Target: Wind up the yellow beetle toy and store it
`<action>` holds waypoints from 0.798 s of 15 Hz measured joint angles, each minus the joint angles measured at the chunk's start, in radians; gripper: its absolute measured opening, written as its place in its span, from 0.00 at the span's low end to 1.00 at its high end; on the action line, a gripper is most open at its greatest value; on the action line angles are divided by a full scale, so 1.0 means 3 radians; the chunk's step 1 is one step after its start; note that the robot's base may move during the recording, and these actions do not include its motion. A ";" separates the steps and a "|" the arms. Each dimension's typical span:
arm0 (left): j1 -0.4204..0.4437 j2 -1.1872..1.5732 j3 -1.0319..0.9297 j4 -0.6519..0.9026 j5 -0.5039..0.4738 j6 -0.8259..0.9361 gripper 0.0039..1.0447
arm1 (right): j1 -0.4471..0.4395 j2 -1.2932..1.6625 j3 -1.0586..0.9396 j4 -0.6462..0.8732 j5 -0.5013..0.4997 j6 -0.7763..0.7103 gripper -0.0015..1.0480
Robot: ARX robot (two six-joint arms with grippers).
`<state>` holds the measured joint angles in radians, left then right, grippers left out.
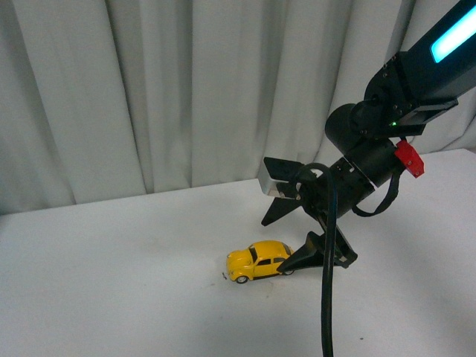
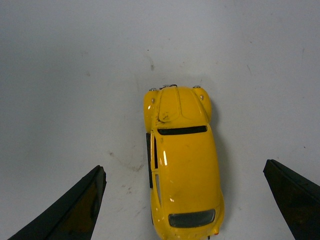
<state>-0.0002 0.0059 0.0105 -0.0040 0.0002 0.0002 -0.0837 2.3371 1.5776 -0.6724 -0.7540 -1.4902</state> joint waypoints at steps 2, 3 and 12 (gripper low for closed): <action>0.0000 0.0000 0.0000 0.0001 -0.0001 0.0000 0.94 | 0.0081 0.0203 0.0244 -0.0179 0.0081 -0.0156 0.94; 0.0000 0.0000 0.0000 0.0000 -0.0003 0.0000 0.94 | 0.0118 0.0266 0.0317 -0.0202 0.0118 -0.0198 0.94; 0.0000 0.0000 0.0000 0.0000 -0.0003 0.0000 0.94 | 0.0235 0.0387 0.0449 -0.0300 0.0308 -0.0296 0.44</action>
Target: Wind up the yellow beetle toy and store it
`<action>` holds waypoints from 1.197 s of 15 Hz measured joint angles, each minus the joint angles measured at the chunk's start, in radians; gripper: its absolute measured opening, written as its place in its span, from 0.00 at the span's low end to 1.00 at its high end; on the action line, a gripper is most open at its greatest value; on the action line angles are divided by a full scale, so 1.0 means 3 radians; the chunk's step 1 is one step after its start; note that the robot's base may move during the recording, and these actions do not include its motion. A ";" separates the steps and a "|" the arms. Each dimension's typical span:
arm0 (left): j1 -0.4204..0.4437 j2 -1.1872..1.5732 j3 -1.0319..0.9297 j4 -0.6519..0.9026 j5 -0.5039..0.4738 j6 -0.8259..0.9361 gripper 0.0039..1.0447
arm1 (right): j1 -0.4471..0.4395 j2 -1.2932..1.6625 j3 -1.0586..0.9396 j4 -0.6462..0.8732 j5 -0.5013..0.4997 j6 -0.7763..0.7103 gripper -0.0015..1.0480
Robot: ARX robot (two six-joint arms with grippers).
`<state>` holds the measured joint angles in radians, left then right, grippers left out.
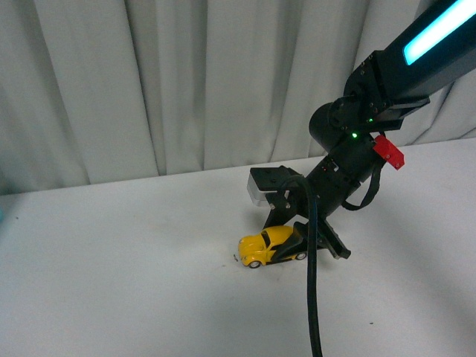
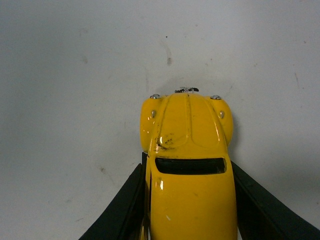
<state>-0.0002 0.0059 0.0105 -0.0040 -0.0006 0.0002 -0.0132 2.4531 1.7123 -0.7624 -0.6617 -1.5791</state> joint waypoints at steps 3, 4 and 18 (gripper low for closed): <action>0.0000 0.0000 0.0000 0.0000 0.0000 0.0000 0.94 | 0.0001 0.0000 -0.0001 0.0013 -0.0018 -0.0003 0.40; 0.0000 0.0000 0.0000 0.0000 0.0000 0.0000 0.94 | 0.0003 0.0000 -0.0001 0.0022 -0.0024 -0.0003 0.40; 0.0000 0.0000 0.0000 0.0000 0.0000 0.0000 0.94 | -0.0431 -0.0251 -0.0643 0.0268 -0.0155 -0.0235 0.40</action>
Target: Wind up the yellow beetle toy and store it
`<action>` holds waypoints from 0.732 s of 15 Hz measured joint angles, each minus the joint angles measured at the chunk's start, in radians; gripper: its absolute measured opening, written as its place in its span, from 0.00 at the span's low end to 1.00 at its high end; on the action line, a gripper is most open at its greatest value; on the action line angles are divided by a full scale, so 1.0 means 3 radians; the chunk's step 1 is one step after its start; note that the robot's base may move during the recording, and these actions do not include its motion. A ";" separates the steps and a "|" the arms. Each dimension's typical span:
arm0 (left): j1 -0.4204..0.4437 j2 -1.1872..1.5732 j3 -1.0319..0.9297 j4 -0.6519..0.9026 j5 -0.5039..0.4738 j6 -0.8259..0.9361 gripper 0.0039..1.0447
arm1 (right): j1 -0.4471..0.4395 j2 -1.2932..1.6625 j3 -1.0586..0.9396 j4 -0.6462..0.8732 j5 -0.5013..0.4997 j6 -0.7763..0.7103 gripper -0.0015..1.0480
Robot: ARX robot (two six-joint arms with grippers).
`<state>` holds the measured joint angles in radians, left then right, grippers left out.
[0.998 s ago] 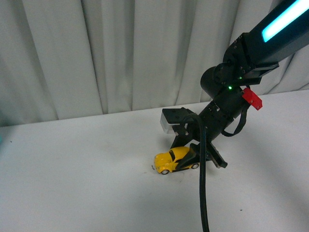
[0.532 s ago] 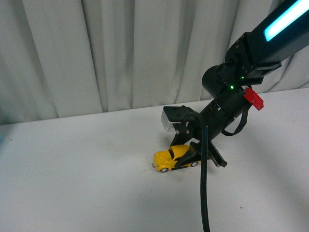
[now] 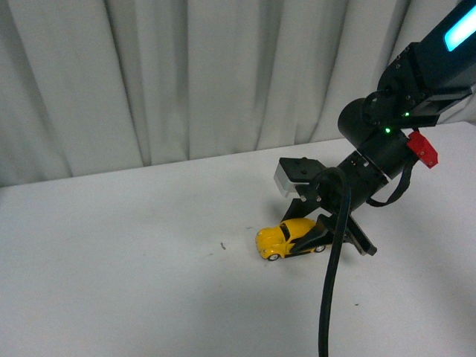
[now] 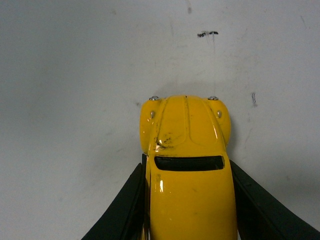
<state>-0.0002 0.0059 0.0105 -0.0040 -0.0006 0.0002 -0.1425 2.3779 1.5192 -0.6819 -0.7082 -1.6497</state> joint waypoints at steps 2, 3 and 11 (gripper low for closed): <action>0.0000 0.0000 0.0000 0.0001 0.0000 0.0000 0.94 | -0.0127 -0.0111 -0.0198 0.0088 0.0043 -0.0055 0.40; 0.0000 0.0000 0.0000 0.0000 0.0000 0.0000 0.94 | -0.0189 -0.0153 -0.0287 0.0134 0.0046 -0.0066 0.40; 0.0000 0.0000 0.0000 0.0001 0.0000 0.0000 0.94 | -0.0754 -0.0507 -0.1312 0.0682 -0.0403 -0.0079 0.40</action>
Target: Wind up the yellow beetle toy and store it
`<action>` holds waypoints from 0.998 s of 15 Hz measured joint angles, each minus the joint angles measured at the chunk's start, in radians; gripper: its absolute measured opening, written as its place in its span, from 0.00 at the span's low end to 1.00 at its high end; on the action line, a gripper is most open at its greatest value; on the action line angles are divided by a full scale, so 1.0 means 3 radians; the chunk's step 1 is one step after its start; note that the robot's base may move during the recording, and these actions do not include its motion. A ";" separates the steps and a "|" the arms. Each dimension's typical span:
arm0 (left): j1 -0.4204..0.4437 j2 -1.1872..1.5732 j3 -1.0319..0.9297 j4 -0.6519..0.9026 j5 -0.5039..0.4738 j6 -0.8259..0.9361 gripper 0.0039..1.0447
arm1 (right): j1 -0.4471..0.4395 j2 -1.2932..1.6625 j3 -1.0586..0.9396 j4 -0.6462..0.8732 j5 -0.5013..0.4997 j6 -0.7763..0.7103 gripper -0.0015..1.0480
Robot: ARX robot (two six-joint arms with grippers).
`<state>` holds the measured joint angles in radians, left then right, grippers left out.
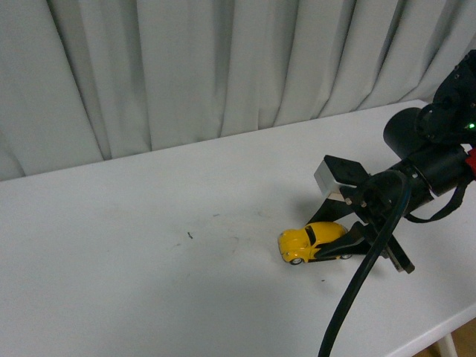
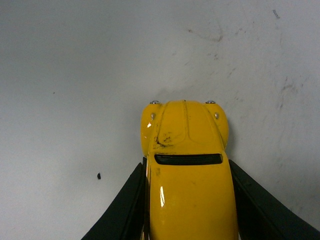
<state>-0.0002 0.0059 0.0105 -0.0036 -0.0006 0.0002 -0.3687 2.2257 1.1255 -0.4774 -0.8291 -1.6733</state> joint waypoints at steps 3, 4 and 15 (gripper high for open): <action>0.0000 0.0000 0.0000 0.0000 0.0000 0.0000 0.94 | -0.0266 0.0000 0.0061 -0.0206 0.0053 -0.0104 0.40; 0.0000 0.0000 0.0000 -0.0001 0.0000 0.0000 0.94 | -0.0308 0.0000 0.0072 -0.0215 0.0056 -0.0107 0.40; 0.0000 0.0000 0.0000 0.0000 0.0000 0.0000 0.94 | -0.0346 0.0000 0.0128 0.0004 0.0033 -0.0060 0.94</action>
<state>-0.0002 0.0059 0.0105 -0.0036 -0.0006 0.0002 -0.4725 2.2257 1.1641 -0.4763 -0.8192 -1.6913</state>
